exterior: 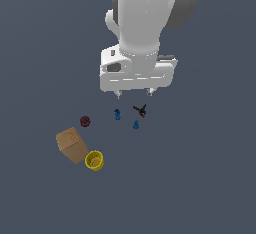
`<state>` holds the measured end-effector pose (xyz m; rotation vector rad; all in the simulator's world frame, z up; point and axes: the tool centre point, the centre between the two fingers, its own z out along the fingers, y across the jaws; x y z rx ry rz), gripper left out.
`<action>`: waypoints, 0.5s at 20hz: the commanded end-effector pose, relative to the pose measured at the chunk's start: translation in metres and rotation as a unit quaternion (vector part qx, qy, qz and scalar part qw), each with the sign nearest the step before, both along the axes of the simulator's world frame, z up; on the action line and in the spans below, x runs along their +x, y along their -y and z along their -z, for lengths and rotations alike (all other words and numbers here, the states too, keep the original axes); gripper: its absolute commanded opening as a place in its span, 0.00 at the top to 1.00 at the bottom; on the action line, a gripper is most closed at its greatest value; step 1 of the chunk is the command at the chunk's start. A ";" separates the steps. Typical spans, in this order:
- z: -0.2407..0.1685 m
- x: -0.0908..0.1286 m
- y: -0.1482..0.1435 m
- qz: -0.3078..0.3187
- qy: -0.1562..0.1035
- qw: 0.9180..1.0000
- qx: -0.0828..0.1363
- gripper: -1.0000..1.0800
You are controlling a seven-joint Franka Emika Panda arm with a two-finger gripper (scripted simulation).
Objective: Pick up a designated object from a clutter of objects.
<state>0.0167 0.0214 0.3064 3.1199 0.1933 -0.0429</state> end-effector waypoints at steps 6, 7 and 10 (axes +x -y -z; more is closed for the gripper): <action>0.014 0.021 0.032 -0.031 0.001 0.999 0.006 0.04; 0.016 0.024 0.037 -0.037 0.001 0.999 0.007 0.04; 0.025 0.035 0.057 -0.056 0.002 0.998 0.010 0.04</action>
